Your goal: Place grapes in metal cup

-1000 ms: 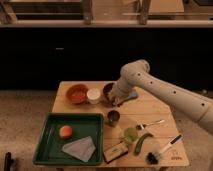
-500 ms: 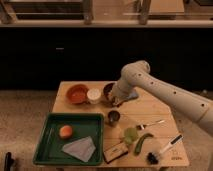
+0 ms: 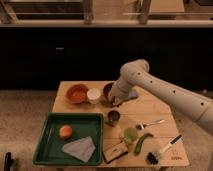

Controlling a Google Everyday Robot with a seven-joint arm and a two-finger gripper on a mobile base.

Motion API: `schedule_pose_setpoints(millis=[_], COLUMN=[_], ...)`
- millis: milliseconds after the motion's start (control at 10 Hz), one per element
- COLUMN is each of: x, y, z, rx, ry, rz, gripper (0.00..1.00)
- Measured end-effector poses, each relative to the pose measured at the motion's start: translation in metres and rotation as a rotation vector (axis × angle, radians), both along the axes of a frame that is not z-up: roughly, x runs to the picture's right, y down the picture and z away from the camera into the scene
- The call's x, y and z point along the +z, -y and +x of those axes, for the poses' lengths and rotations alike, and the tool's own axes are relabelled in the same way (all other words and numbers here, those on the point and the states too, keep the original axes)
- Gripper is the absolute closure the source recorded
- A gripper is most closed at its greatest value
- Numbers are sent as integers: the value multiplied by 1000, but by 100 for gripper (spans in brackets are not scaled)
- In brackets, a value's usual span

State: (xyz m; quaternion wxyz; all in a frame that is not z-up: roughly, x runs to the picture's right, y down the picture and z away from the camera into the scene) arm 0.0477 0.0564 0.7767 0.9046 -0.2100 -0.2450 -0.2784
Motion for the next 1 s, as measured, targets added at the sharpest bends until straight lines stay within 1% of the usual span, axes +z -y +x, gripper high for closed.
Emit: schedule_pose_setpoints(millis=[300,500,600,1000], x=[-11,-21,-24,-40], y=[-1,-4,-5,-11], z=[-4,-10,-11,-13], rx=[-46,-100,-117,-169], ry=[33,78,93,156], rz=[-6,-20,-24,-49], gripper=[100,100,100,100])
